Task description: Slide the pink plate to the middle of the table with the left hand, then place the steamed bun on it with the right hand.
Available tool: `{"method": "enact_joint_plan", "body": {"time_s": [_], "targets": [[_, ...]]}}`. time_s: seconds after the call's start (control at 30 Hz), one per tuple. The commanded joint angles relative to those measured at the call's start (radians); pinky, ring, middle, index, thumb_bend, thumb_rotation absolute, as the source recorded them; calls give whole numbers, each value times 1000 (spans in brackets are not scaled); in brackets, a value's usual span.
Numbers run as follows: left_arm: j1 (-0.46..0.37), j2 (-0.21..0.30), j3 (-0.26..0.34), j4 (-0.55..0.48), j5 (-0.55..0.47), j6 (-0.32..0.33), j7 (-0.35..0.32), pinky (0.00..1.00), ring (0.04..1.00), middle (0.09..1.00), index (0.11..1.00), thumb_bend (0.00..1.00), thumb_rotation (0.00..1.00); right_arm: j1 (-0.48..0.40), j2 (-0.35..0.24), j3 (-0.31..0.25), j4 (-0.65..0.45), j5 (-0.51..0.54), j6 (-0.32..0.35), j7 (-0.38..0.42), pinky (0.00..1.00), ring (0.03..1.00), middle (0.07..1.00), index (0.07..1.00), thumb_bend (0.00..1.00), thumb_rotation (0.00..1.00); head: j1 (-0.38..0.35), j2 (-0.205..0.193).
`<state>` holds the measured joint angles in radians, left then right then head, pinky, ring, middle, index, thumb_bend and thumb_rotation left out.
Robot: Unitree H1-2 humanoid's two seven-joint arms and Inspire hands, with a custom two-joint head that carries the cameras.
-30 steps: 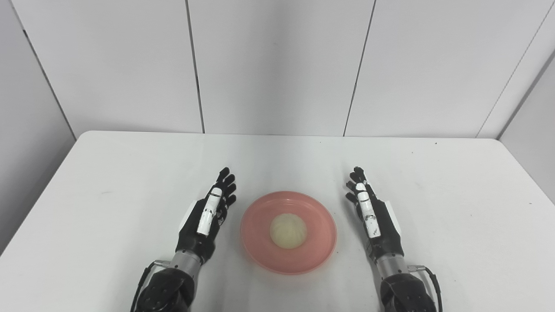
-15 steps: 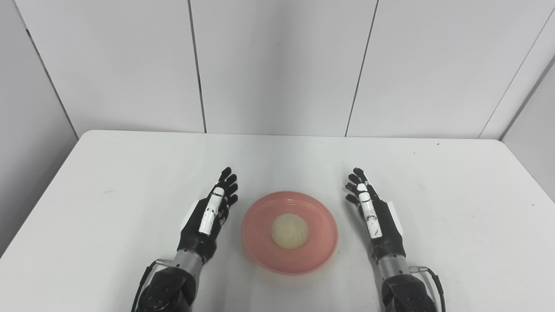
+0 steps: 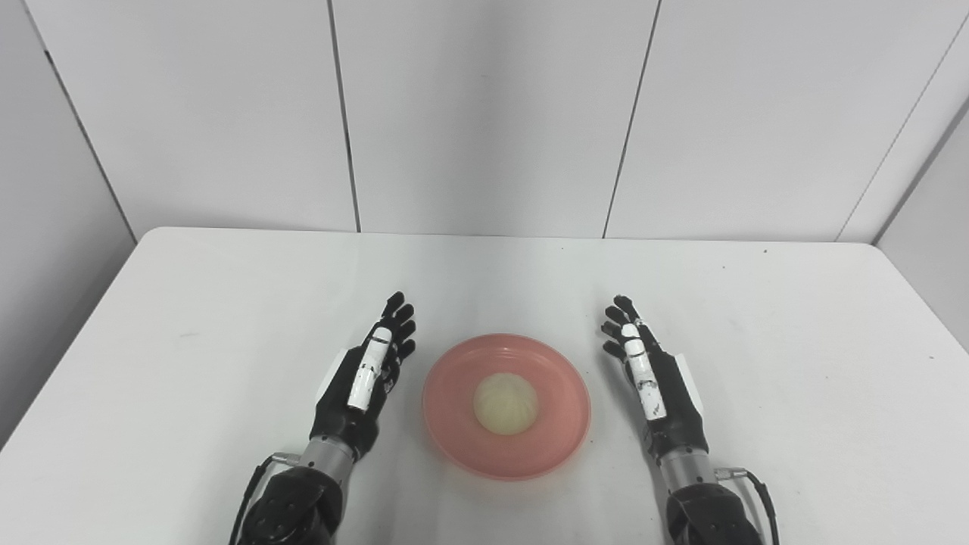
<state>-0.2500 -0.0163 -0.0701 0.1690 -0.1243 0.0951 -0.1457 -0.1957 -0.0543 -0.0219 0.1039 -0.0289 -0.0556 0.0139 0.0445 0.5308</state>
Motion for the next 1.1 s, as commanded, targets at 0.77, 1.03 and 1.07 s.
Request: {"method": "enact_joint_plan", "body": {"time_s": [0.77, 1.03, 1.07], "targets": [[53, 3, -8, 40, 13, 57, 5, 1000, 1000, 1000, 1000, 365, 1000, 48, 4, 15, 15, -23, -26, -10, 864, 883, 904, 915, 325, 1000, -7, -3], [55, 1, -6, 41, 10, 51, 6, 1000, 1000, 1000, 1000, 362, 1000, 50, 6, 14, 16, -13, -32, -5, 878, 890, 909, 920, 314, 1000, -6, -12], [56, 1, -6, 39, 9, 51, 5, 1000, 1000, 1000, 1000, 360, 1000, 51, 7, 14, 14, -13, -31, -5, 877, 889, 908, 919, 315, 1000, -6, -13]]}}
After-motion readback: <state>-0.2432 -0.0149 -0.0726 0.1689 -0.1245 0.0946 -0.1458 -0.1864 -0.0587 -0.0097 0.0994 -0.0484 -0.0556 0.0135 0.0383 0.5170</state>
